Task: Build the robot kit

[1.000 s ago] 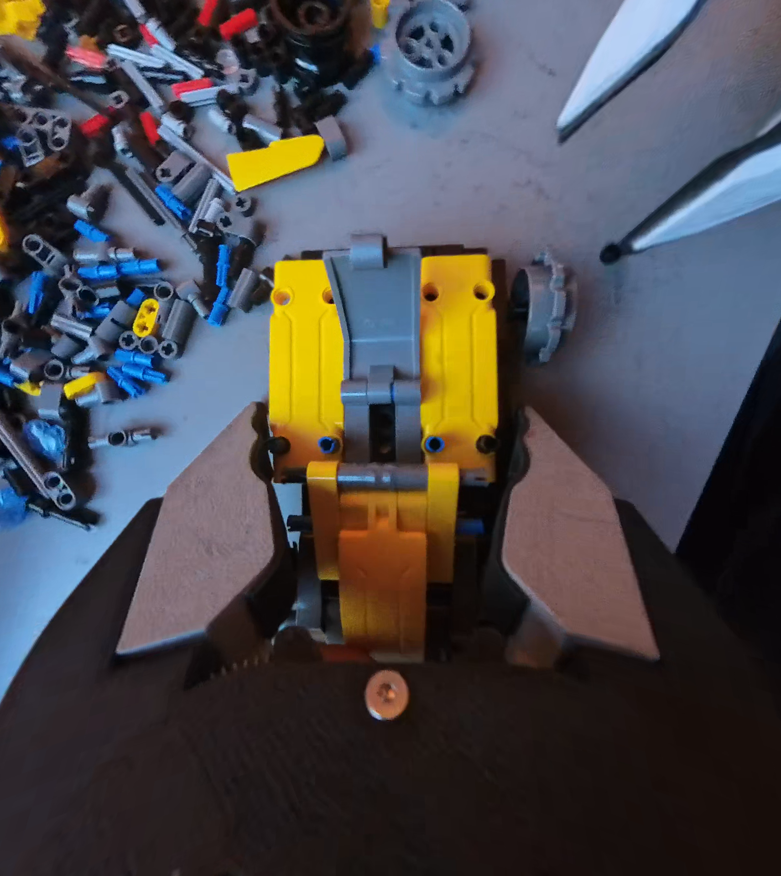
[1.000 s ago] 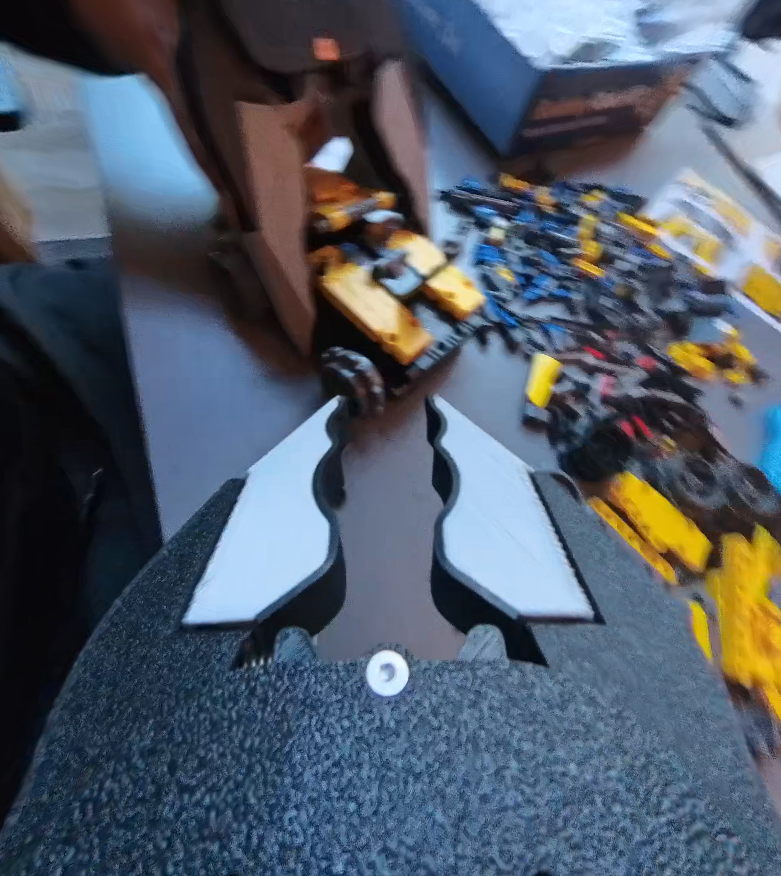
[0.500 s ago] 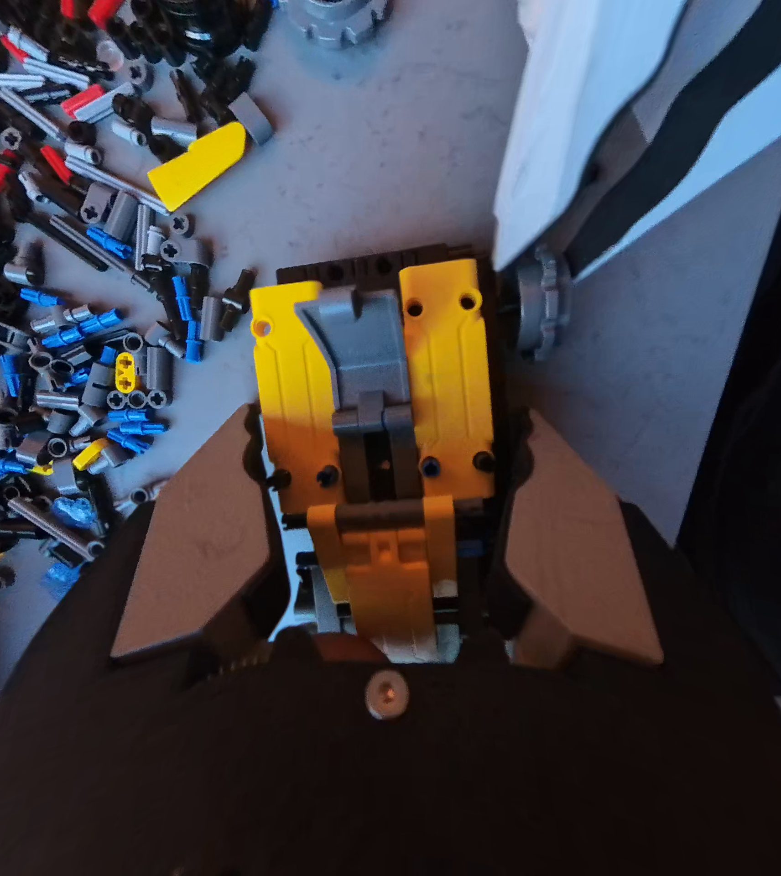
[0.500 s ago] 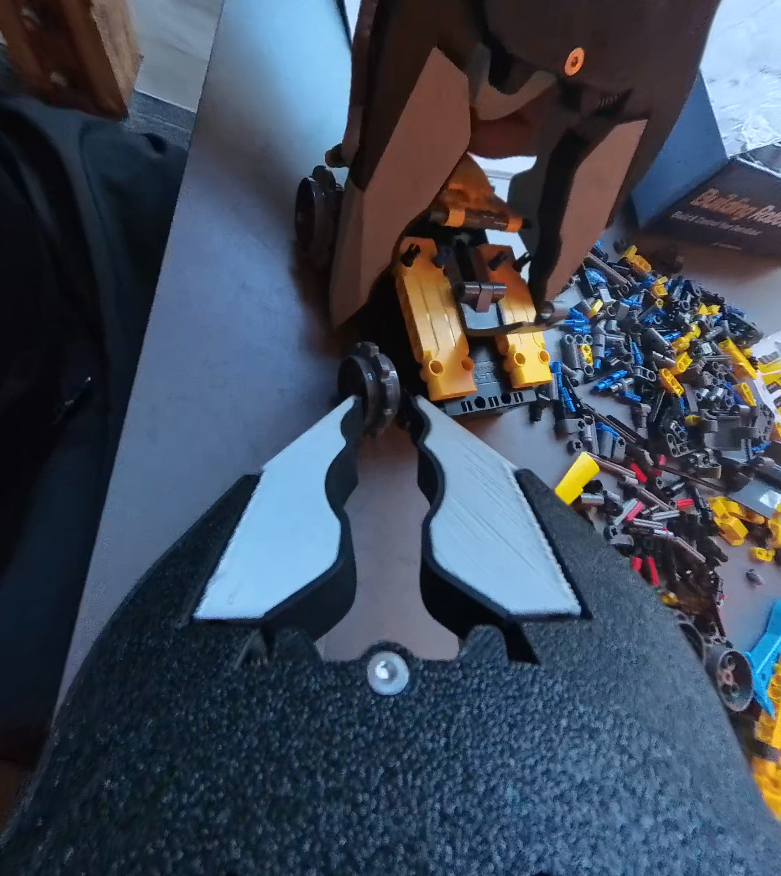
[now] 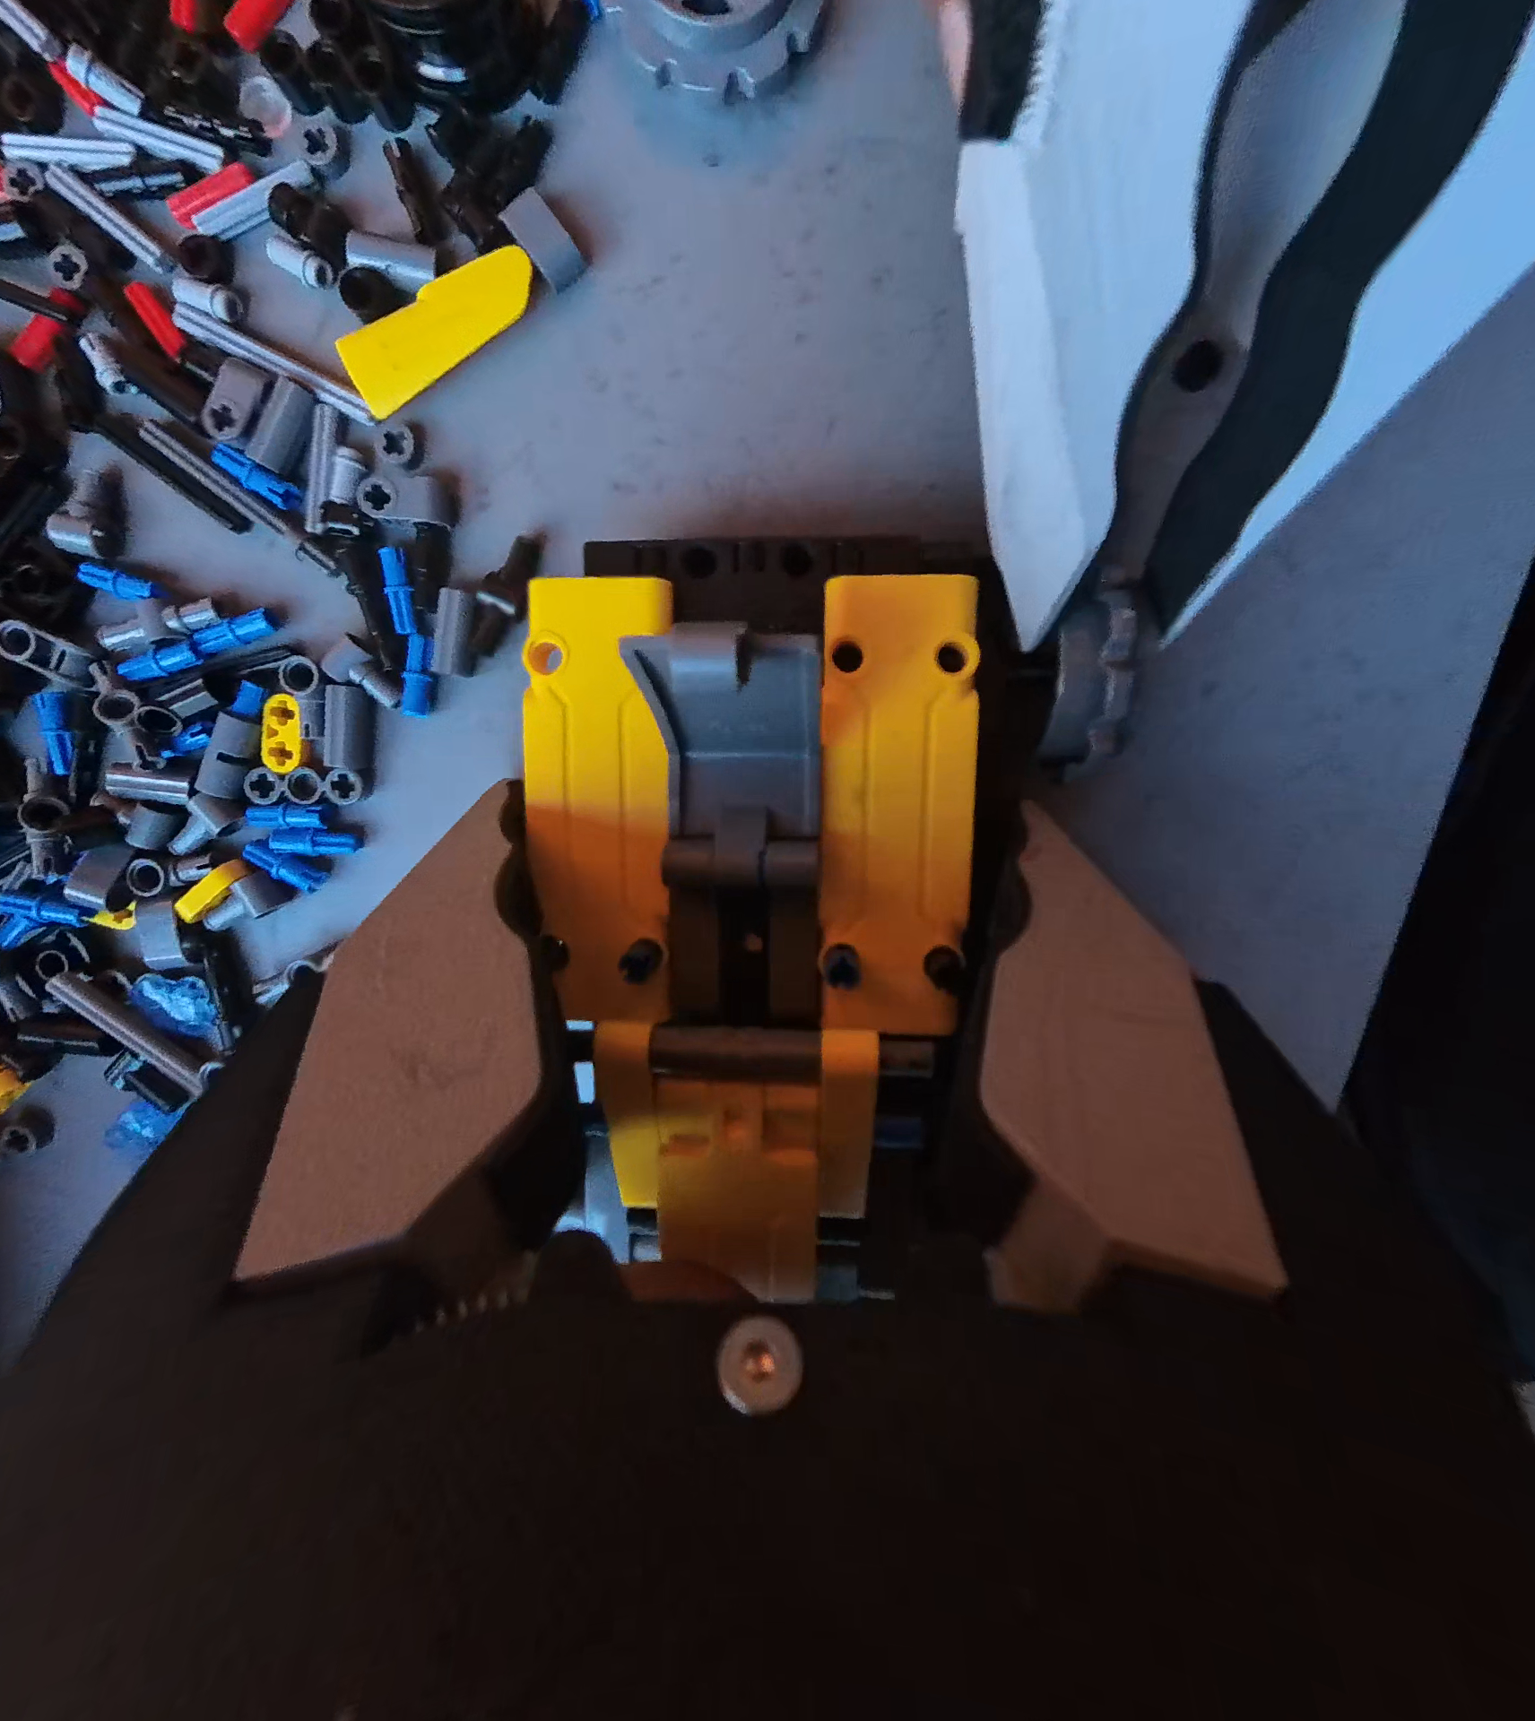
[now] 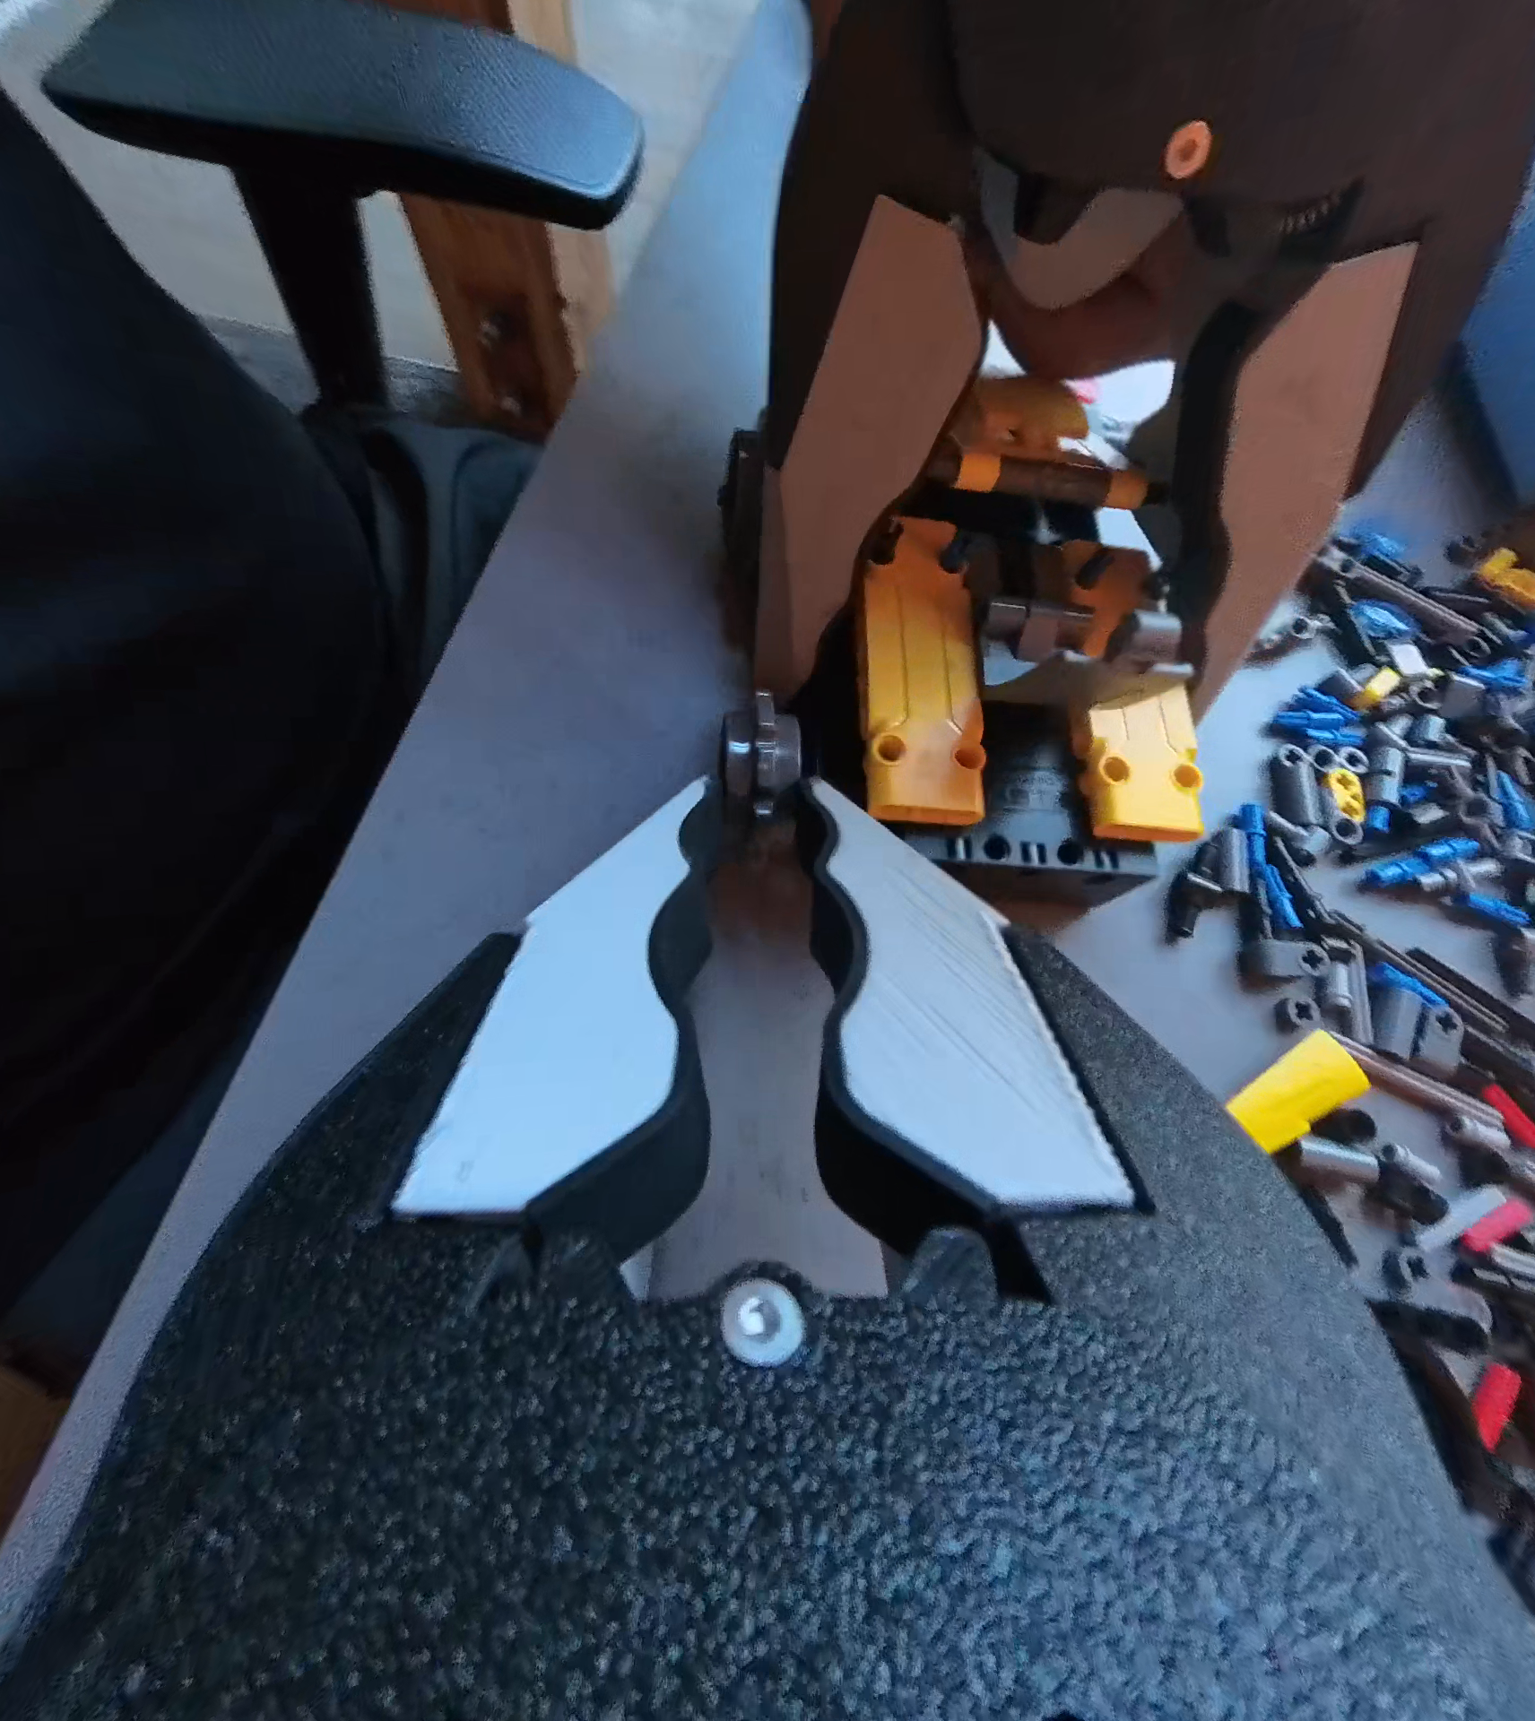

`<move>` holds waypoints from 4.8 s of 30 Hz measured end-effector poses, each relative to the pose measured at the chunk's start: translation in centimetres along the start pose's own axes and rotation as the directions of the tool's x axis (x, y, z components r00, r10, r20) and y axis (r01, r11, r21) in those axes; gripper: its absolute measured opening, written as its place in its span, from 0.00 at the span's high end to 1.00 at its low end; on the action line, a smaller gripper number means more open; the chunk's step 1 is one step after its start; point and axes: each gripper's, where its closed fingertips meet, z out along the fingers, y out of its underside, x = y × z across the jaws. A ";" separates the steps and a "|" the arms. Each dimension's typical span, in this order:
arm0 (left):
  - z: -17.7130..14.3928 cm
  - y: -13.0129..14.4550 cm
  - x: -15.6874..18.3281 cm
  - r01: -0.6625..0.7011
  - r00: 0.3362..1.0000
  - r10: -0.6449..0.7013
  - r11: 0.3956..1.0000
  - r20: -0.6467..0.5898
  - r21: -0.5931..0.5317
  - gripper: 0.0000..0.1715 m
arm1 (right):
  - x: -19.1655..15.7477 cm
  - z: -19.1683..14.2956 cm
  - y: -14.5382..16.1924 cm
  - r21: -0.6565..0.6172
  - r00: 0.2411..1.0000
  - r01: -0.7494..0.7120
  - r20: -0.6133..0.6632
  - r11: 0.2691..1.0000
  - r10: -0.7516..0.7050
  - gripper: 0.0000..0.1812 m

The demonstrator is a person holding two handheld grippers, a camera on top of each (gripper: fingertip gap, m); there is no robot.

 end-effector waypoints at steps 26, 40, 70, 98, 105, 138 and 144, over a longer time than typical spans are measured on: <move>0.1 -0.5 0.5 0.010 1.000 -0.010 0.997 0.002 0.075 0.44 | -0.3 -0.4 0.6 -0.112 0.983 -0.177 0.021 0.978 0.181 0.92; 0.1 -0.3 0.3 0.063 0.997 -0.066 0.996 0.040 0.067 0.44 | 0.0 -0.2 0.9 -0.103 0.982 -0.172 -0.101 0.980 0.162 0.92; -0.3 0.0 1.7 0.103 0.992 -0.110 0.990 0.069 0.098 0.44 | -1.4 -0.2 0.7 -0.032 0.997 -0.072 -0.001 0.997 0.072 0.92; -0.2 0.0 1.4 0.138 0.987 -0.145 0.986 0.072 0.094 0.44 | -0.8 -0.3 0.9 -0.086 0.999 0.005 -0.036 0.996 -0.008 0.92; -0.2 0.0 1.4 0.138 0.987 -0.145 0.986 0.070 0.093 0.44 | -0.8 -0.2 0.9 -0.054 0.999 -0.052 -0.018 0.997 0.051 0.92; -0.2 0.1 1.3 0.115 0.992 -0.120 0.989 0.049 0.094 0.44 | -0.9 0.0 0.7 -0.026 0.998 -0.053 -0.021 0.998 0.052 0.93; -0.2 0.1 1.1 0.124 0.990 -0.129 0.987 0.049 0.098 0.44 | -0.7 -0.1 0.7 -0.020 0.998 -0.067 -0.024 0.998 0.067 0.92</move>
